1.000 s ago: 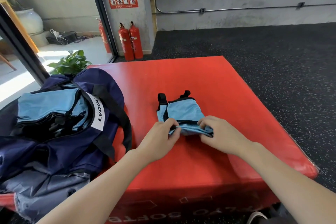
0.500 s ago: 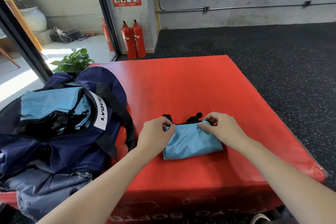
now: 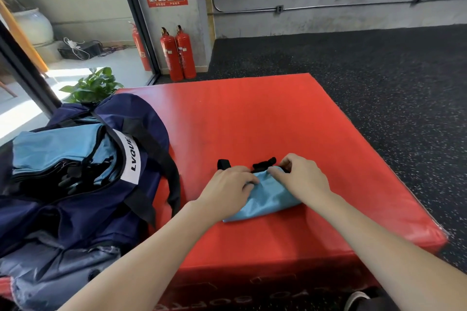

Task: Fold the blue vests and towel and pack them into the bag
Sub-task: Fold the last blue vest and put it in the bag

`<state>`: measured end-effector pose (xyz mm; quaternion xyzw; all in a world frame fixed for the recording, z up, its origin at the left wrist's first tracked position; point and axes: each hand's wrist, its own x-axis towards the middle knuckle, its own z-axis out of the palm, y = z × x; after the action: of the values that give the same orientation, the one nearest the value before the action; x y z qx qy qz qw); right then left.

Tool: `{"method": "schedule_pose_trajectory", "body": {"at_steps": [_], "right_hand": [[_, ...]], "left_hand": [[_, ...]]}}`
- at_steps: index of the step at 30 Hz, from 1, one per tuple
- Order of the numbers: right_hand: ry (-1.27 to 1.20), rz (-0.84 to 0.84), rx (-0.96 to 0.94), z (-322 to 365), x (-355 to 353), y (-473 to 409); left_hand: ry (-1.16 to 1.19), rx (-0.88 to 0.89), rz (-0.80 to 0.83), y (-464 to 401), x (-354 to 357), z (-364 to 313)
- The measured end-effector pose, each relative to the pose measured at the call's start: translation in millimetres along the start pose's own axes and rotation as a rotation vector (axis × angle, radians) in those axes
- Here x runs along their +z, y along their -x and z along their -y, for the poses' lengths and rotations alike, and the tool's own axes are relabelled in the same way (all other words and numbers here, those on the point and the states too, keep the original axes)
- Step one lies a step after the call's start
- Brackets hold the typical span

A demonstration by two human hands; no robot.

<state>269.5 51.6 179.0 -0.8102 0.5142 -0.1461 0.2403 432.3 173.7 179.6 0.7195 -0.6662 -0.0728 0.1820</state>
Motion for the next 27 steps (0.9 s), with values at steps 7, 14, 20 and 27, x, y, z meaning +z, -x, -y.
{"method": "schedule_pose_trajectory", "body": {"at_steps": [7,14,20,27], "right_hand": [[0.033,-0.055,-0.003,-5.3,-3.6,16.9],[-0.183,0.200,0.016,4.4,3.1,27.4],[-0.565,0.408,0.115,5.7,3.2,24.7],[-0.770,0.547,-0.069,25.6,-12.4,40.1]], "left_hand": [[-0.125,-0.245,0.089,9.5,-11.9,-15.5],[0.298,-0.372,0.155,26.4,-20.1,-34.8],[-0.105,-0.299,-0.058,31.0,-29.4,-29.6],[0.596,-0.137,0.063,26.2,-64.5,0.3]]}}
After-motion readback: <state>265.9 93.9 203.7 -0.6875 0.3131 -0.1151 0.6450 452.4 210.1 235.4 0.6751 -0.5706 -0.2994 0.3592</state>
